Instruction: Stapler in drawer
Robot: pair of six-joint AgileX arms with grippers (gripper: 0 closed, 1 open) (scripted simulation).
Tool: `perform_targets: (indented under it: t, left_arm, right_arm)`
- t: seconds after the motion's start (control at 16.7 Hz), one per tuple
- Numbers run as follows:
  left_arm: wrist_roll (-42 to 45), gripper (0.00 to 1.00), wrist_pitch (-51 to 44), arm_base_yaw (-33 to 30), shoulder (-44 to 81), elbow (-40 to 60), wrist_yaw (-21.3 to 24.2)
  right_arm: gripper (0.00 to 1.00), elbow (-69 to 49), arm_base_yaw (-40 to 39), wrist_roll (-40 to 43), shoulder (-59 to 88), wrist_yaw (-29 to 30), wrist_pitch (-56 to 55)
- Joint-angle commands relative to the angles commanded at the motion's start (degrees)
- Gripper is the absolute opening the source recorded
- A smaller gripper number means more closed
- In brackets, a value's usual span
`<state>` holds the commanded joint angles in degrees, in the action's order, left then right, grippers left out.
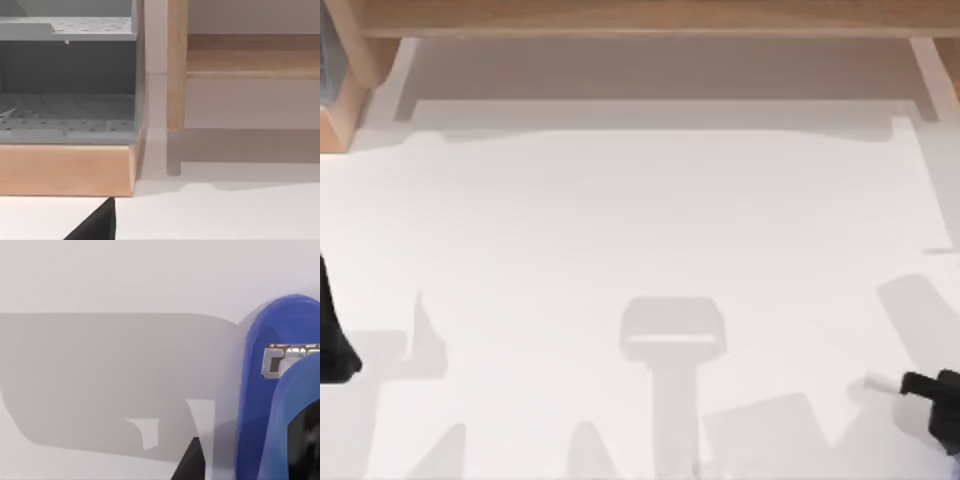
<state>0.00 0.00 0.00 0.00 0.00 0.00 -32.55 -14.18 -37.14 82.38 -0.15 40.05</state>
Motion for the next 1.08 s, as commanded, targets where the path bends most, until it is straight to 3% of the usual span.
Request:
perform_targets:
  t: [0.18, 0.24, 0.78, 1.08]
  left_arm:
    - [0.0, 1.0, 0.0, 0.0, 0.0, 0.0, 0.0]
    - [0.0, 1.0, 0.0, 0.0, 0.0, 0.0, 0.0]
    - [0.0, 1.0, 0.0, 0.0, 0.0, 0.0, 0.0]
    - [0.0, 1.0, 0.0, 0.0, 0.0, 0.0, 0.0]
  right_arm:
    - [0.02, 0.0, 0.0, 0.0, 0.0, 0.0, 0.0]
    - [0.0, 0.0, 0.0, 0.0, 0.0, 0.0, 0.0]
    - [0.0, -0.3, 0.1, 0.2, -0.4, 0.3, 0.4]
    - [0.0, -3.3, 0.1, 0.2, -3.4, 0.3, 7.5]
